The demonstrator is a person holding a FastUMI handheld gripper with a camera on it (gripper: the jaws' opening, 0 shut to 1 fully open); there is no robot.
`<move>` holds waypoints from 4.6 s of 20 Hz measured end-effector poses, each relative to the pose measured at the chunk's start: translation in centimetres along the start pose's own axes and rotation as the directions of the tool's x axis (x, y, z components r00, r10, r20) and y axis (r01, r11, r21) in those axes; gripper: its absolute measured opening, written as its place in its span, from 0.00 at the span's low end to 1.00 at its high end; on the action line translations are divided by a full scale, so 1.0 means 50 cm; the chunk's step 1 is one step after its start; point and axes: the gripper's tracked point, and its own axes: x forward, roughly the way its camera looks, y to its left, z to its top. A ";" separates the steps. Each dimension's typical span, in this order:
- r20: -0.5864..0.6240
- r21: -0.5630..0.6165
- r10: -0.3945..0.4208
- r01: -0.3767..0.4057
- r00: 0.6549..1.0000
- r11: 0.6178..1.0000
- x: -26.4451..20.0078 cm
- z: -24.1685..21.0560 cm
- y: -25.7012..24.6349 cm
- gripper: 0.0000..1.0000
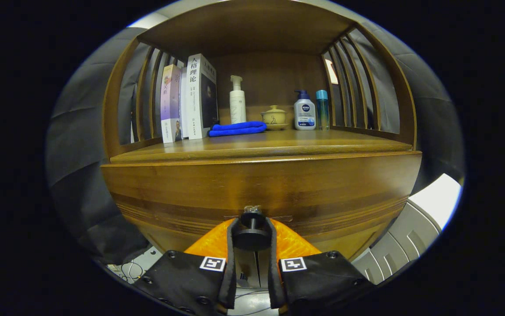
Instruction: Pull open the drawer, take out the items inside it, and place them on the countertop above the cabinet.
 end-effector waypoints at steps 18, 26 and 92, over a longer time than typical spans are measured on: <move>-0.004 -0.031 0.048 -0.048 0.999 0.998 -0.186 -0.066 0.010 0.32; 0.001 -0.045 0.063 -0.063 0.998 0.997 -0.232 -0.081 0.013 0.32; -0.464 0.076 0.235 -0.226 0.854 0.971 -0.031 0.007 -0.017 0.11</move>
